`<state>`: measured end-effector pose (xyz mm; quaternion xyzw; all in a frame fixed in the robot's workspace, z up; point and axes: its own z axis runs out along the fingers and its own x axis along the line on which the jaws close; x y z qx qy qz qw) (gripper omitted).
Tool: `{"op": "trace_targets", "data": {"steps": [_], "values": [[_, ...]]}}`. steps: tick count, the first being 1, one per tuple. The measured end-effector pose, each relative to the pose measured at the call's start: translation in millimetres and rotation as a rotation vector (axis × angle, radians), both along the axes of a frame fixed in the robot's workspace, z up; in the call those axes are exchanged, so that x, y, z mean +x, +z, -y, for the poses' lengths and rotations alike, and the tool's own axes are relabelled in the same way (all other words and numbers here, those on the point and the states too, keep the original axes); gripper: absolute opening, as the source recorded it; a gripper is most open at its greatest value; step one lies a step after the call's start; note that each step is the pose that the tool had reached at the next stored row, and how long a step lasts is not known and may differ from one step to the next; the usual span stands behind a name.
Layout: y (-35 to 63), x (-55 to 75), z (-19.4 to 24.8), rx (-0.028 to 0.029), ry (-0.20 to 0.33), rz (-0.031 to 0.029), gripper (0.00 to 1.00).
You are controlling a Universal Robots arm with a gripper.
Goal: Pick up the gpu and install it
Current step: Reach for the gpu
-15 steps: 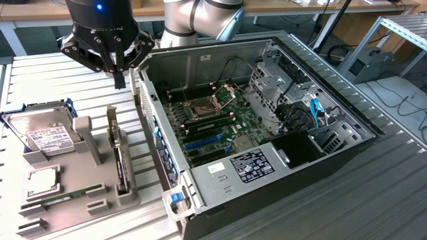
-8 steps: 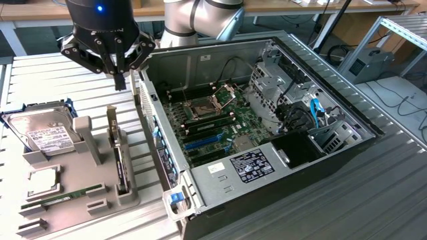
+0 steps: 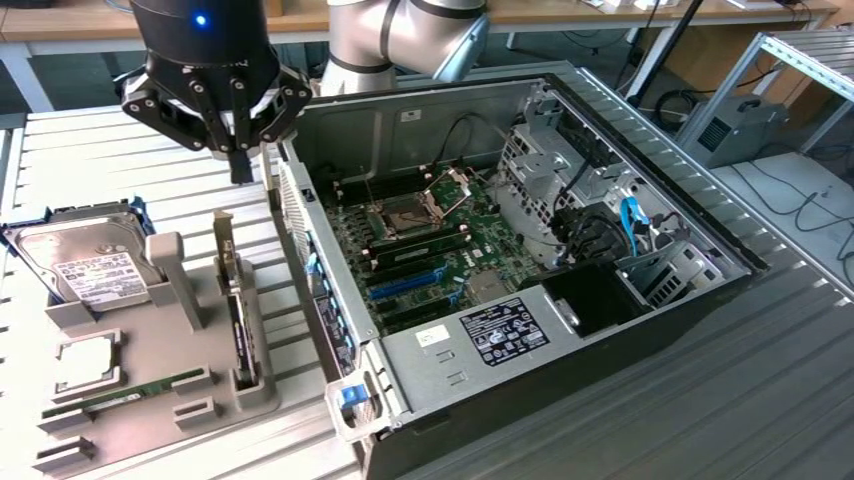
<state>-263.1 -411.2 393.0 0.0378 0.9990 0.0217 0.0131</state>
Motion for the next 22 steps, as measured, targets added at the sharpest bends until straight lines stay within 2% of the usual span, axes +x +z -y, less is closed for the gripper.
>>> {"op": "trace_targets", "data": {"steps": [22], "values": [[-0.1, -0.3, 9.6, 0.0, 0.0, 0.0001, 0.11]]}}
